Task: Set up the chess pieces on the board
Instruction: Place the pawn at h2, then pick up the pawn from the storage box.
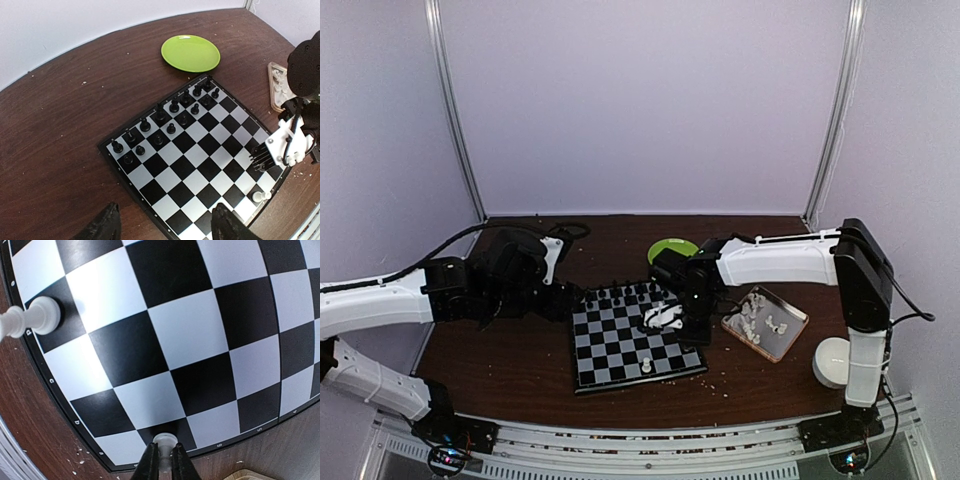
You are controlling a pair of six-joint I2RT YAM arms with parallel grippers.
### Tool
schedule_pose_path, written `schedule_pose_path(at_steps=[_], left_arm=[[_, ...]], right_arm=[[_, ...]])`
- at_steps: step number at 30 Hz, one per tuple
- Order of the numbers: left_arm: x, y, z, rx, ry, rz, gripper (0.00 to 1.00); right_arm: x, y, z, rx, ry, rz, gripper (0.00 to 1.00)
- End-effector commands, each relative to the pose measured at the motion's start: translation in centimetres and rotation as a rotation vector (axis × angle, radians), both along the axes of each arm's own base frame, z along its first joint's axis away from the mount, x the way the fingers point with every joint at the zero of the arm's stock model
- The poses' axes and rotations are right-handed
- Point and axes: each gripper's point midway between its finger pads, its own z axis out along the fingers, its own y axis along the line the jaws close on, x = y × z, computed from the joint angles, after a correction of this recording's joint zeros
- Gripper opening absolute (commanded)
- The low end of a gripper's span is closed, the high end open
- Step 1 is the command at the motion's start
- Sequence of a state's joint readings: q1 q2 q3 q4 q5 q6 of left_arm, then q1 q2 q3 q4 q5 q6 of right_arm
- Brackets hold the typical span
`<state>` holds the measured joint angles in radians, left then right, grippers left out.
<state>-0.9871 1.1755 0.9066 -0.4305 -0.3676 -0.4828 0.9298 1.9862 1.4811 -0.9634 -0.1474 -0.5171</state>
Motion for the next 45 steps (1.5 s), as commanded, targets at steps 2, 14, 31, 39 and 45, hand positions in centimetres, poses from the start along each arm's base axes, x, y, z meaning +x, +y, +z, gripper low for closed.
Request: schedule_pose_path(at_steps=[2,14,31,39,45], left_arm=[[0.4,0.1,0.4,-0.021,-0.012,0.021,0.64],[0.5,-0.2,0.1,-0.020,-0.006,0.013,0.64],[1.0,-2.9,2.5,0.055,-0.036,-0.123,0.64],[2.8,-8.0,8.2,0.080,-0.111,-0.299,0.65],[4.7,-9.9,9.2,0.118,-0.172,-0.338,0.64]], right_arm=[[0.9,0.6,-0.2,0.001,-0.037,-0.012,0.15],[0.8,0.5,0.0,0.004,-0.037,-0.016,0.23],[1.5,-4.4,9.0,0.184,-0.129,-0.124,0.30],[4.7,-12.7,11.0,0.249,-0.154,-0.393,0.29],[6.5,-18.8,10.0,0.208,-0.188,-0.597,0.27]])
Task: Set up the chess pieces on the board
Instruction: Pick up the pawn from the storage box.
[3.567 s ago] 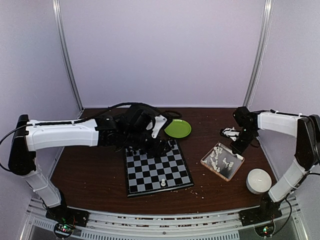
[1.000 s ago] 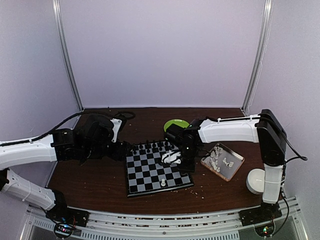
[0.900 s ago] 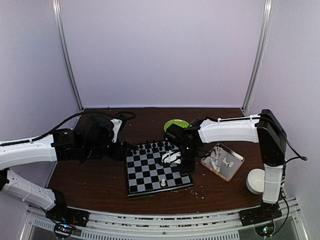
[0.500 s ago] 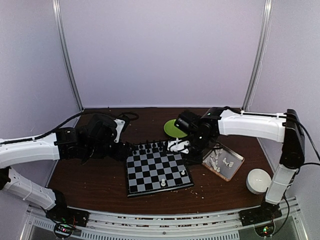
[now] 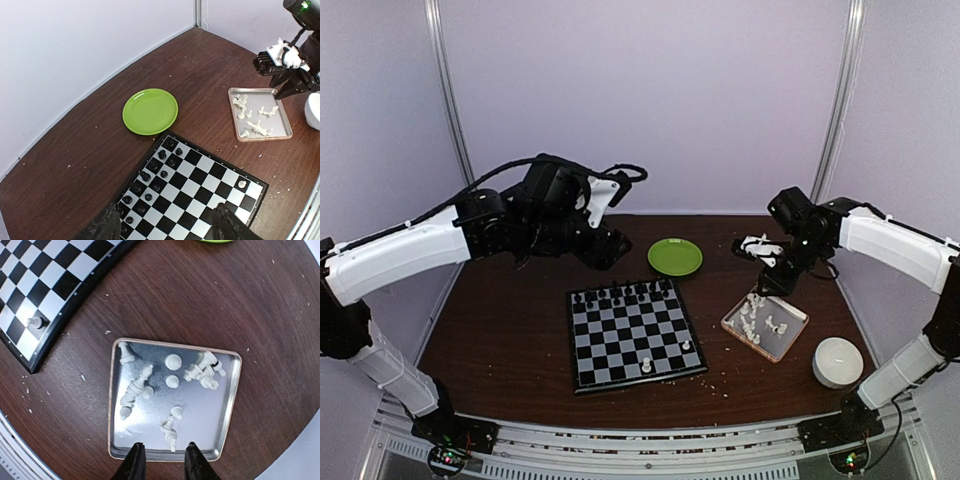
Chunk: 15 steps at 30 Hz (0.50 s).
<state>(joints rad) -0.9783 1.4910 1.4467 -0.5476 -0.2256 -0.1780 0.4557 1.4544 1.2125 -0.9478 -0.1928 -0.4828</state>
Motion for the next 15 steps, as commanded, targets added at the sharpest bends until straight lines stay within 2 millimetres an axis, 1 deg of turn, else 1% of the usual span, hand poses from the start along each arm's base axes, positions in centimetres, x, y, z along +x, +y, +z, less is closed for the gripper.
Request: schedule_pose_path(at_steps=[1,2,4,6,11,15], left_arm=[[1.3,-0.8,-0.1,0.048,-0.049,-0.057,0.64],[1.7,-0.8,-0.2,0.041,-0.052,-0.060,0.63],[2.2,-0.7,-0.8,0.020,-0.035,-0.077,0.57],[2.0,-0.9,-1.8,0.004,0.005,-0.111,0.55],[1.3,-0.4,-3.0,0.011,0.037,-0.111,0.58],[1.0,-0.4,-2.9,0.005,0.052,-0.115,0.59]], right_arm=[[0.5,-3.4,-0.7,-0.006,0.018,-0.132,0.27],[0.7,-4.1,-1.2,-0.011,0.032,-0.155,0.26],[0.9,-5.3,-2.1,-0.027,0.057,-0.189,0.26],[1.0,-5.9,-3.1,-0.048,0.080,-0.203,0.25],[0.8,-6.9,-5.2,-0.121,0.125,-0.200,0.24],[0.4,-7.0,-7.0,-0.152,0.187,-0.171,0.25]])
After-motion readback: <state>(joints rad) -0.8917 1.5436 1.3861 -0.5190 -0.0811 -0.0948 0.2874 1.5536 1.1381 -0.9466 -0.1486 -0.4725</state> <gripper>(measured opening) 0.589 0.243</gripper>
